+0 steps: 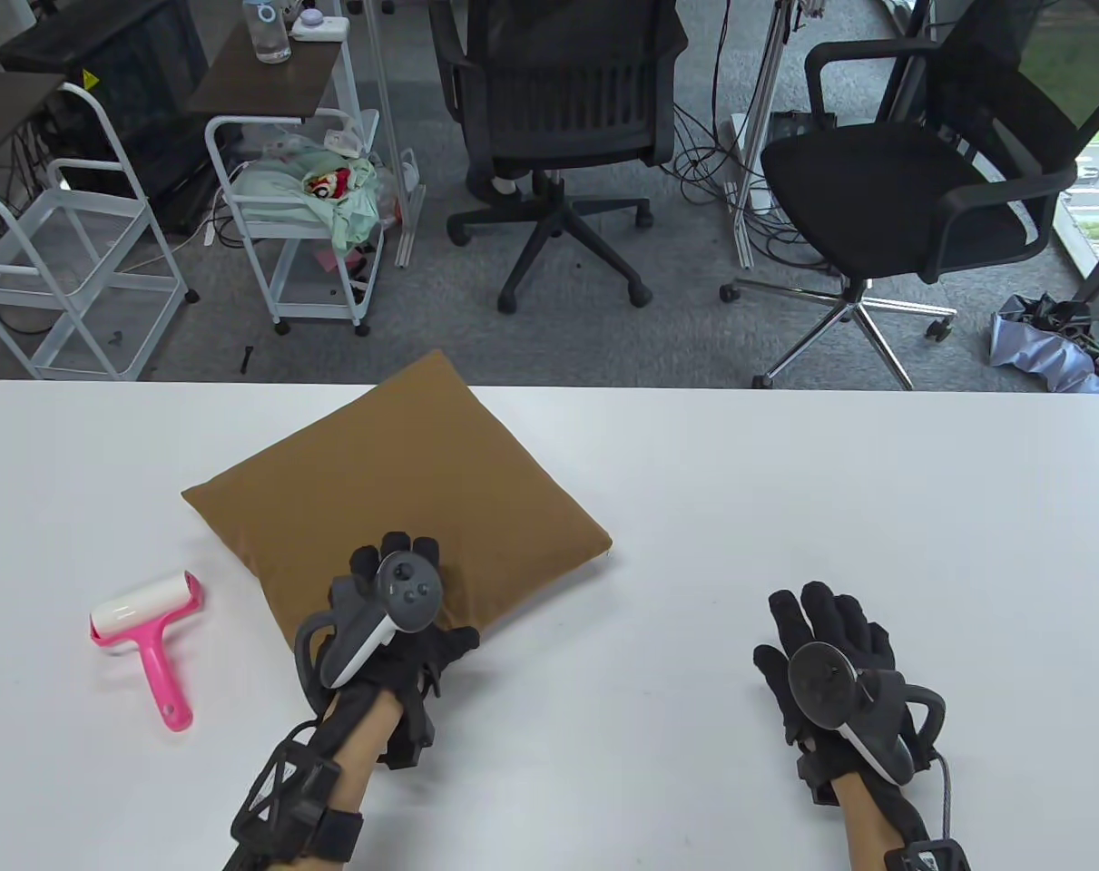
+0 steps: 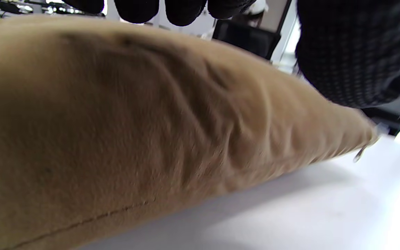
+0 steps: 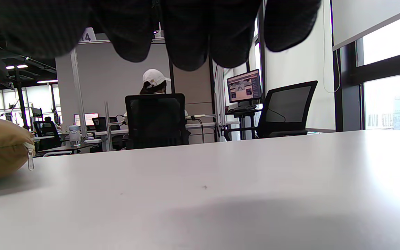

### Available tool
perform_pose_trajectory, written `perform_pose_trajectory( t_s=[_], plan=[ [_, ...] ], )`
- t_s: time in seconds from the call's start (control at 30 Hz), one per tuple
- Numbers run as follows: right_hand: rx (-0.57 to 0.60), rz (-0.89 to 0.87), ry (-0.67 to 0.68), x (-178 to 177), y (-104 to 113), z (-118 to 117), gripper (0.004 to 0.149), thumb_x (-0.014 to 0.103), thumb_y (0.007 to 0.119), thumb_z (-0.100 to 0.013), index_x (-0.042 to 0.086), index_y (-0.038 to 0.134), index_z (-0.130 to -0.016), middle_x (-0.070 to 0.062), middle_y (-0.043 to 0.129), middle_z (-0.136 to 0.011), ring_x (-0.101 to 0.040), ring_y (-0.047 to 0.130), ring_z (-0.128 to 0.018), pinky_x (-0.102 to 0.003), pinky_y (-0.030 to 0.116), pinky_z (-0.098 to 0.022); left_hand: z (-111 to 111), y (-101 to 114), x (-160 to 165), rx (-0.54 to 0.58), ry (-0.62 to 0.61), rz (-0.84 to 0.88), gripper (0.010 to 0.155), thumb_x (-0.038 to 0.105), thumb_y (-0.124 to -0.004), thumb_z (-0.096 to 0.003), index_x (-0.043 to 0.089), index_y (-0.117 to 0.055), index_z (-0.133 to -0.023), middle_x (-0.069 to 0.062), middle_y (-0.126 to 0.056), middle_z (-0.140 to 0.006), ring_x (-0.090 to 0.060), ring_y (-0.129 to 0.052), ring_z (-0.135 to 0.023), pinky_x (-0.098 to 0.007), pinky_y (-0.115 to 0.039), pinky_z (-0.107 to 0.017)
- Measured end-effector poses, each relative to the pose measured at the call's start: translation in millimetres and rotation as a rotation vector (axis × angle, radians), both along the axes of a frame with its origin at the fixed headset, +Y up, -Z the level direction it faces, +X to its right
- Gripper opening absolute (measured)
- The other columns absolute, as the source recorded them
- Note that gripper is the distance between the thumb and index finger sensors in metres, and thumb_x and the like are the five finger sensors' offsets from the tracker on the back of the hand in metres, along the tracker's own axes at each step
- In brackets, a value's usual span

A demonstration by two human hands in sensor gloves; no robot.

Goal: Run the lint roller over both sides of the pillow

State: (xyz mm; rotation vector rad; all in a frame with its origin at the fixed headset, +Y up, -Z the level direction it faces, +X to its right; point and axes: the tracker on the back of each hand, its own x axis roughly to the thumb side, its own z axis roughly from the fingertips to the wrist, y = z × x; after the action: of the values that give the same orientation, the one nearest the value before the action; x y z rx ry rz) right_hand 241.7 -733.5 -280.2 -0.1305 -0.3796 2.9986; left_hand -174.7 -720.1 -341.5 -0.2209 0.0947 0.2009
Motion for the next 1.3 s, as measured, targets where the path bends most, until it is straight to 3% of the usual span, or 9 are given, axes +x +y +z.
perform_pose_trajectory(
  t_s=[0.1,0.2,0.37,0.5,0.73,0.97,1.07,1.17,1.3],
  plan=[
    [-0.003,-0.001,0.006,-1.9,-0.4,-0.4,0.061,0.062,0.072,-0.037,0.044,0.065,-0.095,0.003,0.067,-0.115,-0.03,0.066,-0.105,-0.054,0.062,-0.074,-10.9,-20.1,9.2,-0.016,0.032,-0.095,0.104,0.057,-0.091,-0.0249,0.028,-0.036,-0.108,-0.008,-0.034,-0.121,-0.042,-0.044,-0.112,-0.063,-0.049,-0.076],
    [-0.004,-0.006,0.008,-1.7,-0.8,-0.6,0.062,0.062,0.073,-0.036,0.044,0.065,-0.095,0.003,0.068,-0.115,-0.03,0.066,-0.105,-0.054,0.062,-0.074,-17.8,-32.5,17.7,0.099,0.064,-0.3,0.098,0.05,-0.096,-0.0246,0.027,-0.047,-0.106,-0.01,-0.05,-0.117,-0.037,-0.064,-0.103,-0.058,-0.065,-0.07],
    [-0.015,-0.011,0.003,1.2,-2.4,-0.8,0.062,0.062,0.072,-0.036,0.043,0.065,-0.095,0.003,0.068,-0.115,-0.03,0.066,-0.105,-0.054,0.062,-0.074,-35.4,-32.5,26.7,0.212,0.114,-0.359,0.074,0.039,-0.103,-0.0223,0.025,-0.077,-0.09,-0.006,-0.09,-0.09,-0.03,-0.097,-0.071,-0.054,-0.084,-0.053],
    [-0.013,-0.018,-0.006,3.4,-1.3,-1.8,0.062,0.061,0.073,-0.036,0.043,0.065,-0.095,0.003,0.067,-0.115,-0.03,0.066,-0.105,-0.054,0.062,-0.074,-43.2,-12.6,25.5,0.301,0.153,-0.319,0.055,0.034,-0.105,-0.0221,0.032,-0.089,-0.074,0.002,-0.104,-0.071,-0.022,-0.106,-0.05,-0.05,-0.09,-0.044],
    [0.004,-0.023,-0.028,9.2,1.6,0.4,0.062,0.061,0.073,-0.037,0.043,0.065,-0.095,0.002,0.068,-0.115,-0.03,0.066,-0.105,-0.054,0.062,-0.074,-31.0,57.0,15.8,0.552,0.205,-0.157,0.049,0.034,-0.106,-0.0221,0.037,-0.092,-0.069,0.007,-0.106,-0.067,-0.019,-0.107,-0.047,-0.049,-0.09,-0.045],
    [0.032,-0.056,-0.098,28.6,8.1,3.8,0.062,0.061,0.072,-0.037,0.043,0.065,-0.095,0.002,0.069,-0.114,-0.03,0.066,-0.105,-0.054,0.062,-0.074,4.0,107.3,59.2,0.767,0.014,-0.073,0.049,0.034,-0.106,-0.0227,0.039,-0.091,-0.069,0.008,-0.104,-0.067,-0.019,-0.105,-0.049,-0.049,-0.087,-0.046],
    [0.04,-0.075,-0.136,41.4,10.3,6.1,0.062,0.061,0.072,-0.037,0.043,0.065,-0.095,0.002,0.068,-0.115,-0.03,0.066,-0.105,-0.054,0.062,-0.074,20.9,116.3,87.2,0.832,-0.103,-0.078,0.049,0.034,-0.106,-0.0226,0.039,-0.091,-0.069,0.008,-0.104,-0.067,-0.019,-0.105,-0.049,-0.049,-0.087,-0.047],
    [0.048,-0.089,-0.172,53.8,12.4,8.6,0.061,0.061,0.073,-0.037,0.043,0.066,-0.095,0.003,0.067,-0.115,-0.03,0.066,-0.105,-0.054,0.062,-0.074,32.7,108.2,111.7,0.835,-0.186,-0.083,0.049,0.035,-0.106,-0.0223,0.041,-0.091,-0.068,0.009,-0.104,-0.067,-0.018,-0.105,-0.05,-0.049,-0.087,-0.047],
    [0.055,-0.124,-0.207,68.8,13.7,11.9,0.06,0.06,0.072,-0.037,0.043,0.066,-0.094,0.003,0.068,-0.115,-0.03,0.066,-0.105,-0.054,0.062,-0.074,40.7,77.3,140.6,0.749,-0.261,-0.068,0.049,0.035,-0.106,-0.0219,0.041,-0.091,-0.068,0.009,-0.104,-0.067,-0.018,-0.106,-0.05,-0.049,-0.088,-0.046]
  ],
)
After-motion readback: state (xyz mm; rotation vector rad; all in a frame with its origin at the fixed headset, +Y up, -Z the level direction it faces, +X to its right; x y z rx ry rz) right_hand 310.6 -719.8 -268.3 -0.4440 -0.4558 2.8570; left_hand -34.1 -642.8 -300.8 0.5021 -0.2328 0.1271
